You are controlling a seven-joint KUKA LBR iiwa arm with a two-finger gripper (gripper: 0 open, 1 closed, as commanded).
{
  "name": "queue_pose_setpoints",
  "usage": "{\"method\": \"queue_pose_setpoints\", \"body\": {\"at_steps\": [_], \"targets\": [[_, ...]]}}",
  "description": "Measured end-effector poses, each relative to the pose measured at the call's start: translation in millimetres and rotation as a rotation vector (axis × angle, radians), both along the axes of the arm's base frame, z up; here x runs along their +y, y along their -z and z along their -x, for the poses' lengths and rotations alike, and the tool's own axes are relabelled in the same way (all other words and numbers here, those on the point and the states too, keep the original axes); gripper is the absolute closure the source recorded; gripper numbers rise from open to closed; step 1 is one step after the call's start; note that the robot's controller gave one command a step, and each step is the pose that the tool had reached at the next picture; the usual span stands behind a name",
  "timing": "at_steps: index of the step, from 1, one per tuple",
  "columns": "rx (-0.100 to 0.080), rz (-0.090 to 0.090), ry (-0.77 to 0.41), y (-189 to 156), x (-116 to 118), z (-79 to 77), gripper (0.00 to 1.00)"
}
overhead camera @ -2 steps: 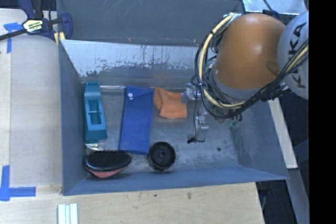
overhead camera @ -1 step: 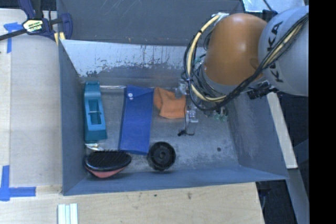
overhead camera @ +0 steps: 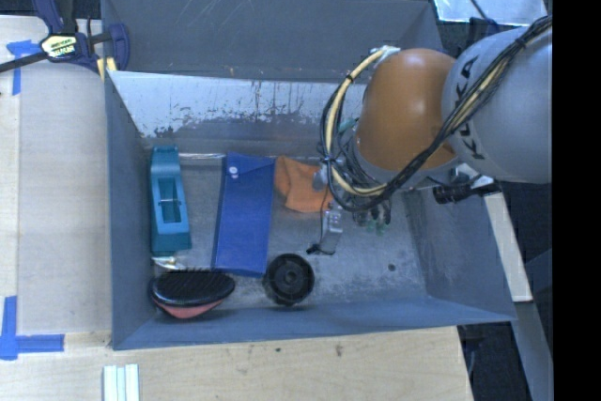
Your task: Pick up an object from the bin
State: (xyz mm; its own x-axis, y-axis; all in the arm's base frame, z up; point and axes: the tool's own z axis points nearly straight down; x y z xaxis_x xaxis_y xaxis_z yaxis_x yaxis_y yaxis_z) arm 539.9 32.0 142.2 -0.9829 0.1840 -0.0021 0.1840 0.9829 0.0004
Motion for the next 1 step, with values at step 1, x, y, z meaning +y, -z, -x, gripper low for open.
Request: {"method": "queue_pose_setpoints", "body": {"at_steps": [1], "targets": [[0.001,0.000,0.037,13.7,-0.3,-18.3,0.00]]}}
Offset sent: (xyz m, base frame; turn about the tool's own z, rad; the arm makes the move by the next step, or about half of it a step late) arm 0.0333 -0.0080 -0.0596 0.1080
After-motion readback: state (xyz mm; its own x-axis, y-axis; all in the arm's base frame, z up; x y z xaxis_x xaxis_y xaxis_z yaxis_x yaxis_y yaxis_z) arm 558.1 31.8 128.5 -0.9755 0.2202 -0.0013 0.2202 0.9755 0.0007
